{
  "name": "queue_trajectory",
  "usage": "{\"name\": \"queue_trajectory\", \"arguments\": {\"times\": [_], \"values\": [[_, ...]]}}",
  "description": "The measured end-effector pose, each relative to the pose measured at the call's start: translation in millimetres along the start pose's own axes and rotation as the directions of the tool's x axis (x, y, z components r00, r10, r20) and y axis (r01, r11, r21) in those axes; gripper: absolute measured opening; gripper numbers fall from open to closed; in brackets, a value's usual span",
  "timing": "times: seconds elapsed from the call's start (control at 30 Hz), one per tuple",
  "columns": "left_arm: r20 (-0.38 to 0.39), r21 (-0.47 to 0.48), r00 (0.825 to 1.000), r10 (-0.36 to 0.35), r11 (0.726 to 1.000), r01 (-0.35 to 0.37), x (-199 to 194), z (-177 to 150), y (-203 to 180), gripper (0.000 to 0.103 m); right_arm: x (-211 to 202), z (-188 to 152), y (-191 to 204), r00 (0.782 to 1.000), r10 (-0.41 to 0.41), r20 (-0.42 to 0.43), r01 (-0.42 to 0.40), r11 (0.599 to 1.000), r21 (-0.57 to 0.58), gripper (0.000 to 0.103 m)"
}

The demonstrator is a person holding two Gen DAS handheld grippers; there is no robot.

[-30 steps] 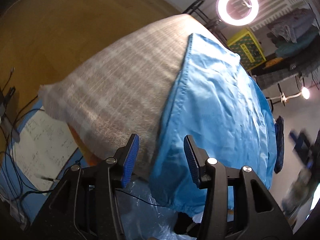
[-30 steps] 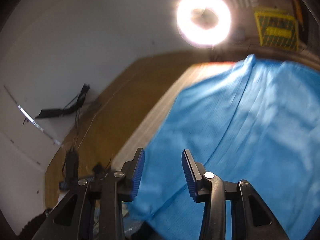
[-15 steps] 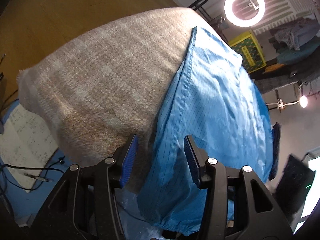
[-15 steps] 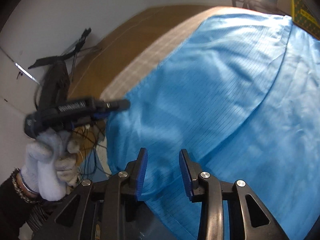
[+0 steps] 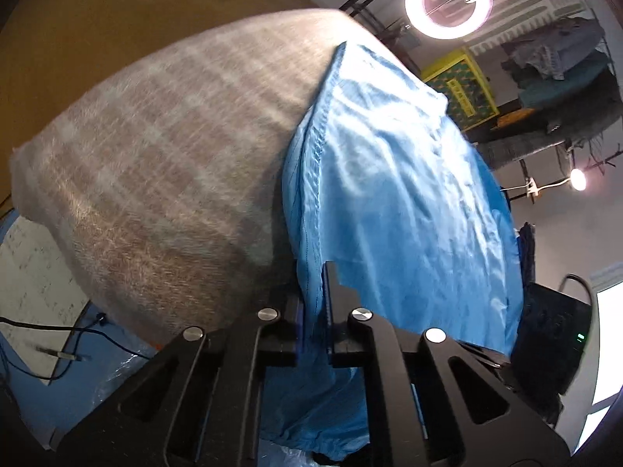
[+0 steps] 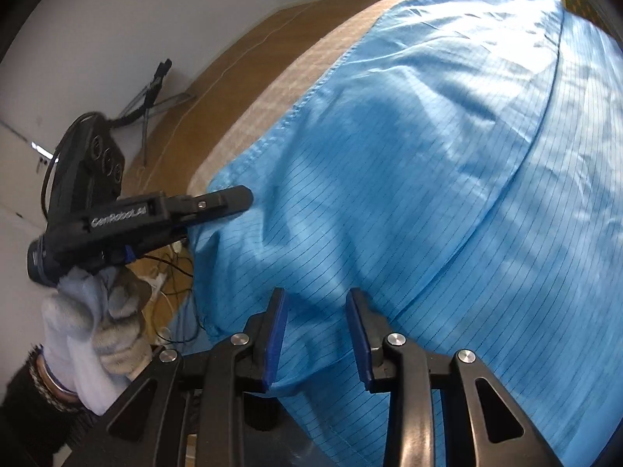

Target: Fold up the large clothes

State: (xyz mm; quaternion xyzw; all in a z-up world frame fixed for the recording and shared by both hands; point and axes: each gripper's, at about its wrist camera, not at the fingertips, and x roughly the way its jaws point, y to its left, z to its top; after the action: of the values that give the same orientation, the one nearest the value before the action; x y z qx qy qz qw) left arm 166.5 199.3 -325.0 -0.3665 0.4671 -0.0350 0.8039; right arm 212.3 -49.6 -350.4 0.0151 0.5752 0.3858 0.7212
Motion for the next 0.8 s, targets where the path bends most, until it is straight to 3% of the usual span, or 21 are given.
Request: {"name": "queue_trajectory", "arguments": {"times": [0.07, 0.17, 0.27, 0.3, 0.47, 0.57, 0.67, 0.8], "values": [[0.020, 0.021, 1.000, -0.007, 1.000, 0.006, -6.7, -1.2, -7.6, 0.003, -0.1, 0.4, -4.9, 1.000, 0.031, 0.002, -0.031, 0.999, 0.033, 0.031], [0.067, 0.128, 0.996, 0.050, 0.990, -0.058, -12.9, -5.0, -30.8, 0.002, -0.2, 1.9, -18.0, 0.996, 0.089, 0.007, -0.089, 0.991, 0.100, 0.030], [0.110, 0.255, 0.989, 0.097, 0.959, -0.122, -14.7, -14.2, -56.0, 0.002, -5.9, 5.0, -31.6, 0.992, 0.127, 0.016, -0.127, 0.977, 0.169, 0.032], [0.116, 0.281, 0.988, 0.101, 0.951, -0.130, -15.4, -16.1, -58.5, 0.002, -10.8, 7.2, -35.3, 0.992, 0.121, 0.032, -0.125, 0.976, 0.178, 0.036], [0.147, 0.394, 0.981, 0.127, 0.902, -0.175, -9.2, -28.5, -87.9, 0.001, -35.8, 18.6, -55.2, 0.984, 0.136, 0.116, -0.161, 0.956, 0.244, 0.037], [0.165, 0.483, 0.977, 0.136, 0.853, -0.201, -3.5, -42.4, -109.6, 0.001, -62.9, 33.5, -66.9, 0.973, 0.128, 0.194, -0.177, 0.949, 0.261, 0.039], [0.171, 0.571, 0.974, 0.150, 0.791, -0.222, 4.6, -58.5, -127.7, 0.001, -82.8, 46.5, -69.3, 0.962, 0.119, 0.247, -0.184, 0.948, 0.261, 0.053], [0.160, 0.678, 0.973, 0.167, 0.697, -0.232, 23.2, -86.4, -151.9, 0.001, -92.4, 63.2, -69.2, 0.963, 0.072, 0.261, -0.134, 0.963, 0.232, 0.054]]}}
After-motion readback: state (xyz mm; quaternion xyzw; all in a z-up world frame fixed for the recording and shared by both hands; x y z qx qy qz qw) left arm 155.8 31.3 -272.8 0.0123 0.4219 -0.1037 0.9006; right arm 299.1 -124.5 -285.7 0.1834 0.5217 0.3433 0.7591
